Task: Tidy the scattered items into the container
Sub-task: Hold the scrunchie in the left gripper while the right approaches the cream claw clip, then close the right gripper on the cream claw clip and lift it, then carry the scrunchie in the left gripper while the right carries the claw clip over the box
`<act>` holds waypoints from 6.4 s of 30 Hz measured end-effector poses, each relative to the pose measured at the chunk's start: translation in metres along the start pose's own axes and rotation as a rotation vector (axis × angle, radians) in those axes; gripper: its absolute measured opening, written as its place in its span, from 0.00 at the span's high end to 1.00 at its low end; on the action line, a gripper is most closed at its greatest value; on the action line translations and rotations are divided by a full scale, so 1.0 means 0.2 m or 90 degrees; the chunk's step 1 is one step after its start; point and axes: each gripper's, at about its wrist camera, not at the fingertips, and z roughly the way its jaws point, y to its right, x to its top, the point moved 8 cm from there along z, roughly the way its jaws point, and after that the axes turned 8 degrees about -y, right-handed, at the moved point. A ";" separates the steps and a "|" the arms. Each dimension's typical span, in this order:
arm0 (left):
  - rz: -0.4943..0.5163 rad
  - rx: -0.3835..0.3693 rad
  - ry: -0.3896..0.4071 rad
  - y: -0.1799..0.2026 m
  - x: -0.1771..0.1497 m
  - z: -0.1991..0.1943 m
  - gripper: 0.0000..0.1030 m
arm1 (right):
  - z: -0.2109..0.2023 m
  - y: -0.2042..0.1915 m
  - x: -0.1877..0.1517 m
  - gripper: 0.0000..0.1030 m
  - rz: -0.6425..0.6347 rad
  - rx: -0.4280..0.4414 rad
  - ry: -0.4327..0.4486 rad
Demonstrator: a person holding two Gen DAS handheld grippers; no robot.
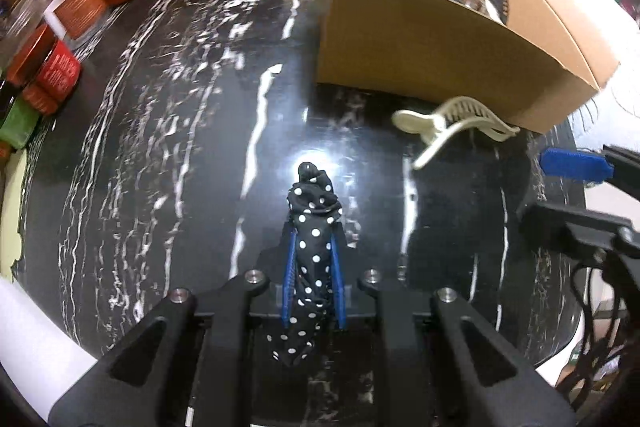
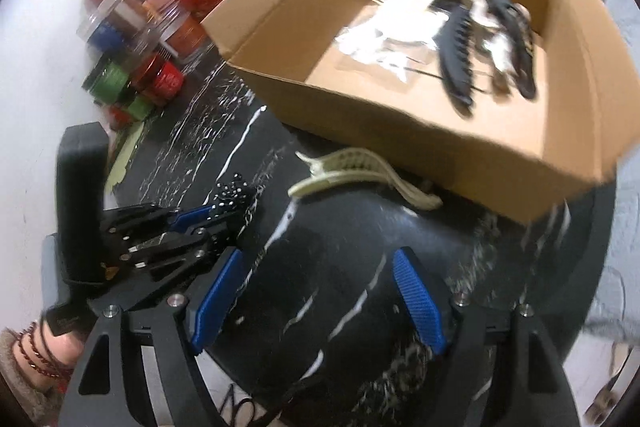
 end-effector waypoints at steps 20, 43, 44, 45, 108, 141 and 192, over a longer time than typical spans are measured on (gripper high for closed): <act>-0.027 -0.015 0.003 -0.11 0.00 0.03 0.86 | 0.24 0.05 0.11 0.30 -0.059 -0.026 -0.052; -0.031 -0.027 0.006 -0.12 0.00 0.03 0.86 | 0.15 0.00 0.22 0.30 -0.088 -0.042 0.030; -0.031 -0.027 0.006 -0.12 0.00 0.03 0.86 | 0.16 0.00 0.22 0.30 -0.093 -0.053 0.028; -0.030 -0.028 0.006 -0.12 0.01 0.04 0.86 | 0.16 -0.01 0.22 0.30 -0.104 -0.063 0.032; 0.041 -0.045 -0.018 0.20 -0.04 0.06 0.85 | 0.12 0.17 -0.18 0.84 -0.087 -0.139 -0.021; 0.144 -0.010 0.063 0.46 0.10 -0.37 0.85 | -0.34 0.20 -0.29 0.84 -0.066 -0.144 0.033; 0.220 -0.028 0.051 0.58 1.30 -0.13 0.85 | -0.38 0.52 0.91 0.84 -0.045 -0.152 0.068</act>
